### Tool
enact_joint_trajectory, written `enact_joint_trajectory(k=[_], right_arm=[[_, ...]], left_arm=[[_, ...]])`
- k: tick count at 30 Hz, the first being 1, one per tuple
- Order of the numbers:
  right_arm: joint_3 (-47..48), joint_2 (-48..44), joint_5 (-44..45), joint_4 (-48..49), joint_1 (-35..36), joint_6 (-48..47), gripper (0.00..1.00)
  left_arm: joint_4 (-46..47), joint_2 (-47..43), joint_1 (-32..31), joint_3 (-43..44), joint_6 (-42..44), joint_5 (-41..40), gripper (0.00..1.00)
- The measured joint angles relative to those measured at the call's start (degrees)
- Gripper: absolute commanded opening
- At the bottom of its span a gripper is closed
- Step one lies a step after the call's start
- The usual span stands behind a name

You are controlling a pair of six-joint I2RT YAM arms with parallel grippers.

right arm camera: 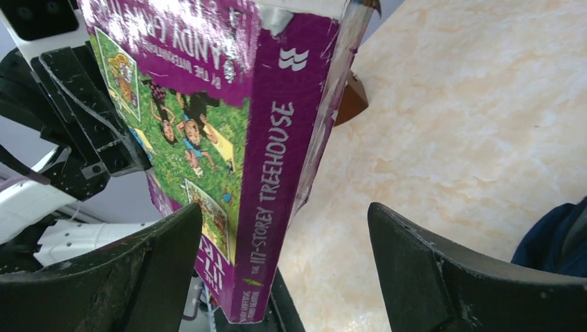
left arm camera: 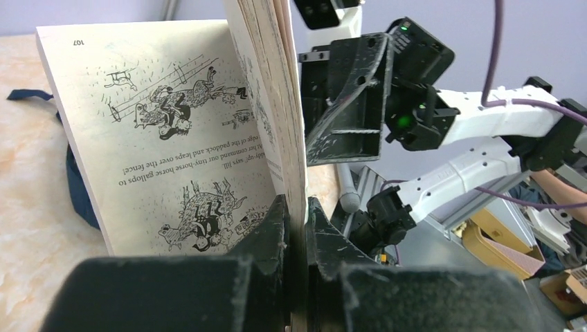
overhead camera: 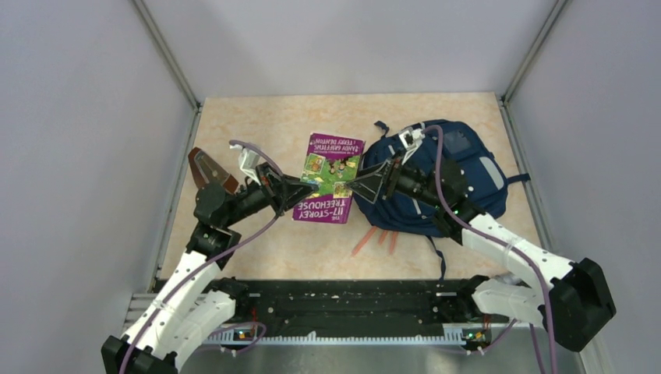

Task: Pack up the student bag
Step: Pick up the book from the center of the board.

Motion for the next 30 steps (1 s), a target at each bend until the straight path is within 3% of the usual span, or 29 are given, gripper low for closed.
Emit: enact_joint_trajectory(k=[6, 9, 13, 16, 17, 19, 21, 23, 27, 30], right_arm=[[0.5, 1.84, -2.99, 1.33, 1.55, -0.37, 0.87], [1.01, 1.99, -3.91, 2.43, 1.81, -0.37, 0.82], [1.49, 2.12, -4.44, 4.37, 1.81, 0.2, 0.54], [1.49, 2.14, -4.17, 4.85, 1.86, 0.68, 0.21], [1.49, 2.12, -3.98, 4.9, 1.88, 0.61, 0.13], [1.51, 1.75, -3.58, 4.9, 1.97, 0.46, 0.01], [1.51, 0.63, -2.16, 3.06, 2.14, -0.52, 0.0], [1.51, -0.9, -0.39, 0.15, 2.47, -2.08, 0.0], [1.51, -4.44, 4.04, -5.86, 2.43, -6.08, 0.0], [1.51, -6.58, 5.86, -9.27, 2.4, -8.66, 0.0]], left_arm=[[2.34, 0.11, -2.1, 0.0, 0.37, 1.33, 0.0], [3.23, 0.22, -2.86, 0.0, 0.81, 1.36, 0.0], [3.98, 1.51, -3.8, 0.0, 1.11, 1.49, 0.0], [3.93, 2.86, -4.46, 0.0, 1.51, 1.14, 0.01], [3.58, 3.13, -4.48, 0.0, 1.75, 0.92, 0.09], [1.68, 3.04, -4.44, 0.09, 3.32, -0.7, 0.36], [-1.92, 2.23, -4.59, 0.72, 6.16, -3.06, 0.59], [-7.39, 0.22, -4.94, 1.55, 8.57, -7.17, 0.76], [-14.86, -4.28, -5.01, 2.91, 12.07, -17.31, 0.89], [-16.76, -4.63, -5.01, 4.0, 13.05, -18.53, 0.94]])
